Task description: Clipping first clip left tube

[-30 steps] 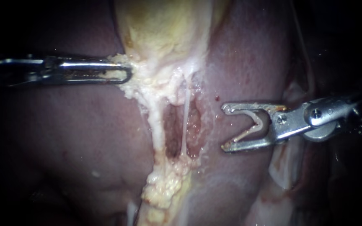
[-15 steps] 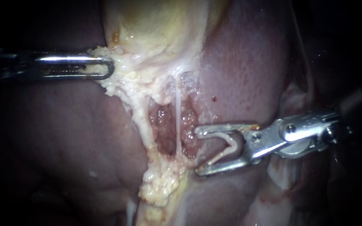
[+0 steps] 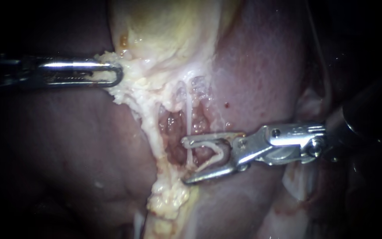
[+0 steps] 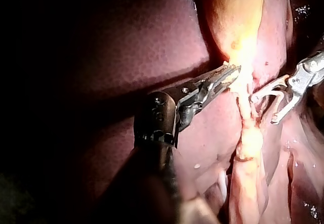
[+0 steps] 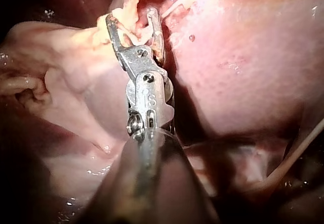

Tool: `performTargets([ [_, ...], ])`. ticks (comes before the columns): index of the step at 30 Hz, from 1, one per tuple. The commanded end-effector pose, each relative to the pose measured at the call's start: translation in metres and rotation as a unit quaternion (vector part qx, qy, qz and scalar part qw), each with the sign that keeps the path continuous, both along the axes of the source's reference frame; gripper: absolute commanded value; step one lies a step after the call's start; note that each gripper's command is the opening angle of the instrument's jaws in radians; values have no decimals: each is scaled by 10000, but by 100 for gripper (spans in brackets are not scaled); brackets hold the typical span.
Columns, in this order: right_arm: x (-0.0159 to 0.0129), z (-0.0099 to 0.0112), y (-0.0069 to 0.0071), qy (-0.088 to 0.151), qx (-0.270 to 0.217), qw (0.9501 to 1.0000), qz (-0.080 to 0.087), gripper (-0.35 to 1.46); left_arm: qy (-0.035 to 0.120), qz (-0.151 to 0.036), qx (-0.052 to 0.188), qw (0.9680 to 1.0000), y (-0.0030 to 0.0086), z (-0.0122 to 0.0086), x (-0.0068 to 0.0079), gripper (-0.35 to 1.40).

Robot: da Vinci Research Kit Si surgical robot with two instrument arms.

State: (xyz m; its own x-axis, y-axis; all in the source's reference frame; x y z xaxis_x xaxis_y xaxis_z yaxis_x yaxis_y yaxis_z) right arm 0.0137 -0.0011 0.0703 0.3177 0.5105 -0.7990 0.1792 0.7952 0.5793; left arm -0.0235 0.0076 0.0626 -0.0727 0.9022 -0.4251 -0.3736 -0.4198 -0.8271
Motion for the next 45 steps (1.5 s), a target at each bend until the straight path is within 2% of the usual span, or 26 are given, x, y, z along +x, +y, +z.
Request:
performTargets([
  [1,0,3,0,-16,11,10000,0,49,0,2,2,10000,0,0,0,-35],
  [7,0,21,-3,-52,17,10000,22,48,2,0,-1,10000,0,1,-1,-35],
  [11,6,31,-6,-24,13,10000,-54,48,3,0,-2,10000,0,1,-1,-35],
  [14,14,35,-9,38,28,9998,-192,48,4,-1,-2,10000,0,2,-2,-35],
  [20,33,35,-12,392,73,9985,-376,46,5,-3,-4,10000,0,3,-3,-35],
  [27,56,24,-20,761,148,9952,-594,45,3,0,-5,10000,1,4,-2,-35],
  [31,68,18,-25,877,189,9945,-548,45,4,-2,-5,10000,1,4,-3,-35],
  [45,95,13,-27,769,494,9950,-406,45,3,-1,-9,10000,1,8,-7,-35],
])
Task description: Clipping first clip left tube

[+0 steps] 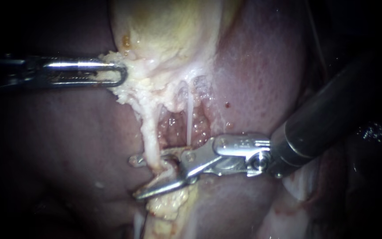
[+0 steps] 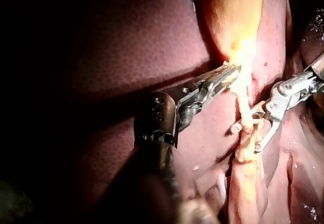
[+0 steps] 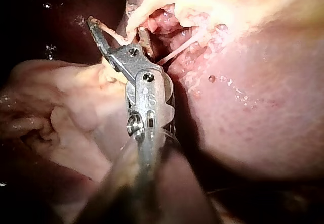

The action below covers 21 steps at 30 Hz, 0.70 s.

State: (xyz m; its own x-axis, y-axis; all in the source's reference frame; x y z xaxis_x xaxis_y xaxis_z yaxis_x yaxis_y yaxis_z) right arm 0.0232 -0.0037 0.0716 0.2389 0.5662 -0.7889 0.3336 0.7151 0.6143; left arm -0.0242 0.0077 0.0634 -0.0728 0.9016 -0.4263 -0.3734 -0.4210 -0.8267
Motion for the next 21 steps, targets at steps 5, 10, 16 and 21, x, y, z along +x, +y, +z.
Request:
performTargets([
  [5,3,-5,-4,3,67,10000,3,45,4,-2,-3,10000,0,0,0,-35],
  [10,2,-18,-15,31,68,10000,-50,44,3,1,-3,10000,0,1,0,-35],
  [16,2,-34,-28,66,70,9999,-115,42,0,6,-5,10000,0,2,2,-35],
  [21,1,-38,-29,71,75,9999,-121,37,0,6,-5,10000,0,2,2,-35],
])
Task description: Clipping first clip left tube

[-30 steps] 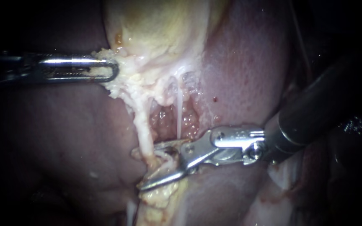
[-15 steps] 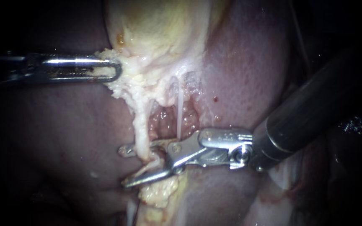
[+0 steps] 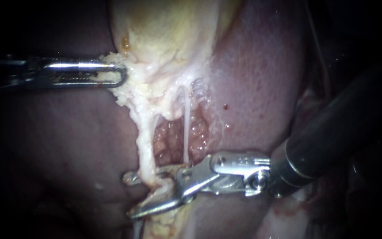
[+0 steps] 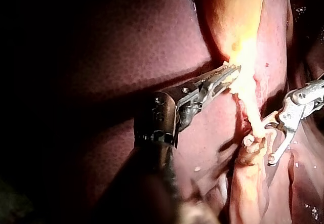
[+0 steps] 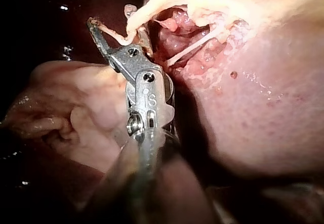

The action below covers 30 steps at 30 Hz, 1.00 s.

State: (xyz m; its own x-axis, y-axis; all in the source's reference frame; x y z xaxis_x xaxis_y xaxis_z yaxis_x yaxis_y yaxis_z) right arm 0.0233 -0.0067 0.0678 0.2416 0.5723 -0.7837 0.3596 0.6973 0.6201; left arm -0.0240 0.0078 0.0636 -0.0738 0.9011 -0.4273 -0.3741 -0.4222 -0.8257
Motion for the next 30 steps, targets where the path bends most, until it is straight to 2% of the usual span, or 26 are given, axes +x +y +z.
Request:
performTargets([
  [1,-2,0,1,-13,29,10000,0,33,-6,3,1,10000,0,0,0,-35],
  [6,-5,-3,5,-143,340,9993,-9,6,-6,3,1,10000,0,0,0,-35],
  [13,-8,-5,9,-350,777,9964,-33,-16,-6,3,1,10000,0,0,0,-35],
  [15,-9,-4,9,-389,856,9956,-39,-35,-6,3,1,10000,0,0,0,-35],
  [20,-11,0,15,-611,1309,9895,-65,-35,-7,4,1,10000,0,0,0,-35],
  [30,-11,1,15,-636,1359,9887,-72,-35,-7,4,0,10000,1,1,0,-35],
])
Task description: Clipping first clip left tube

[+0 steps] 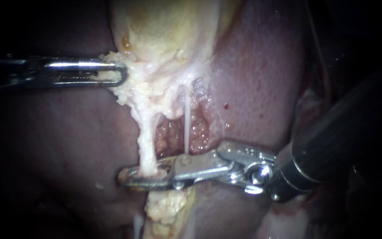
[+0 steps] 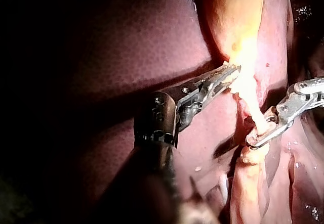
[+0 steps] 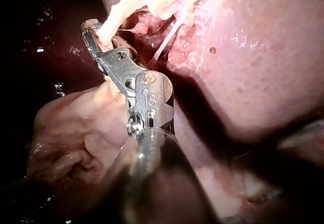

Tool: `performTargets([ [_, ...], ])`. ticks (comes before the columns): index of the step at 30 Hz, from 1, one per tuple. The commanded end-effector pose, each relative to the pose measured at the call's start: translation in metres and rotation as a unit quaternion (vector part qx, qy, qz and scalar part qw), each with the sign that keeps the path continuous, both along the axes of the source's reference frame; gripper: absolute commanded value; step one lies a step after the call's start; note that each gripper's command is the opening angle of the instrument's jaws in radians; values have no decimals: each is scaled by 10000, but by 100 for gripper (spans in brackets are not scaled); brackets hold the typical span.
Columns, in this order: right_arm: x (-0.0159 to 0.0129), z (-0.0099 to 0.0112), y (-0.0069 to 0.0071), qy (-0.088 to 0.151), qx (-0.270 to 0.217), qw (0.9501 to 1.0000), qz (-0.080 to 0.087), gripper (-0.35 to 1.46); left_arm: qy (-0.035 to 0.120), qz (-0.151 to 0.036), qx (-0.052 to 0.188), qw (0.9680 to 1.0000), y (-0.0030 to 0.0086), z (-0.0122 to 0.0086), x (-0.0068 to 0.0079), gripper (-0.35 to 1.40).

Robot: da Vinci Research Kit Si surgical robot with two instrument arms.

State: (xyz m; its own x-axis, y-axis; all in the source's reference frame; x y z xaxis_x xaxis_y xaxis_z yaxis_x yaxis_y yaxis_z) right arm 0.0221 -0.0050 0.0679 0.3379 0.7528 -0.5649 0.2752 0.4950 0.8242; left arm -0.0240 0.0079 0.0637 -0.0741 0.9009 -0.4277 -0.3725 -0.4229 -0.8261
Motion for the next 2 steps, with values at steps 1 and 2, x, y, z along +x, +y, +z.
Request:
performTargets([
  [1,1,1,-1,1,4,10000,-2,-35,0,-1,1,10000,0,0,0,-35],
  [2,1,1,-2,1,2,10000,-3,-35,0,0,1,10000,0,1,0,-35],
])
